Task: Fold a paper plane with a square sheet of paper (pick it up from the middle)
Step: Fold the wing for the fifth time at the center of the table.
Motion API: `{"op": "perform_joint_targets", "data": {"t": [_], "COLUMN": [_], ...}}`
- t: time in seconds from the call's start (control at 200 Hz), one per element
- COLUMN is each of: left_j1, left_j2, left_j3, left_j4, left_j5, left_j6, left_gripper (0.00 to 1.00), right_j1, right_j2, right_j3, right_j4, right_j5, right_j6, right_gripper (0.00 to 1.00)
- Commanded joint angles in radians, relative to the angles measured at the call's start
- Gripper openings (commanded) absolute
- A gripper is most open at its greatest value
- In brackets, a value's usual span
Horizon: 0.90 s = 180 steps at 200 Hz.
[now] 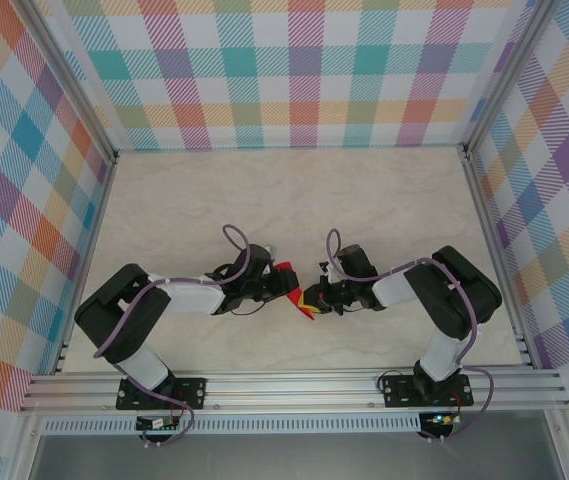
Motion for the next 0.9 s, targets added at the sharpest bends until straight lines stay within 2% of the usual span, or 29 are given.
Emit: {"op": "perform_joint_targets", "data": {"t": [0.0, 0.44, 0.67, 0.895], "left_j1": [-0.012, -0.014, -0.017, -0.018], "left_j2": [0.035, 0.144, 0.177, 0.169], "left_j3": [0.042, 0.056, 0.031, 0.042], "left_j4": [0.045, -0.002, -0.024, -0.047], "left_j5": [0.019, -0.005, 0.005, 0.010], "left_j6": [0.007, 0.015, 0.015, 0.034], "left_gripper": [0.40, 0.36, 0.34, 0.34], "right_j1": [-0.007, -0.007, -0.007, -0.007], "right_j2": [0.049, 0.030, -0.082, -0.174], "right_j3": [-0.030, -0.025, 0.006, 0.039], "right_j4": [-0.077, -0.123, -0.267, -0.358], "right_j5": [0.096, 0.114, 0.134, 0.101], "right_j6": [0.009, -0.005, -0.089, -0.159], "right_gripper": [0.03, 0.07, 0.16, 0.18]}}
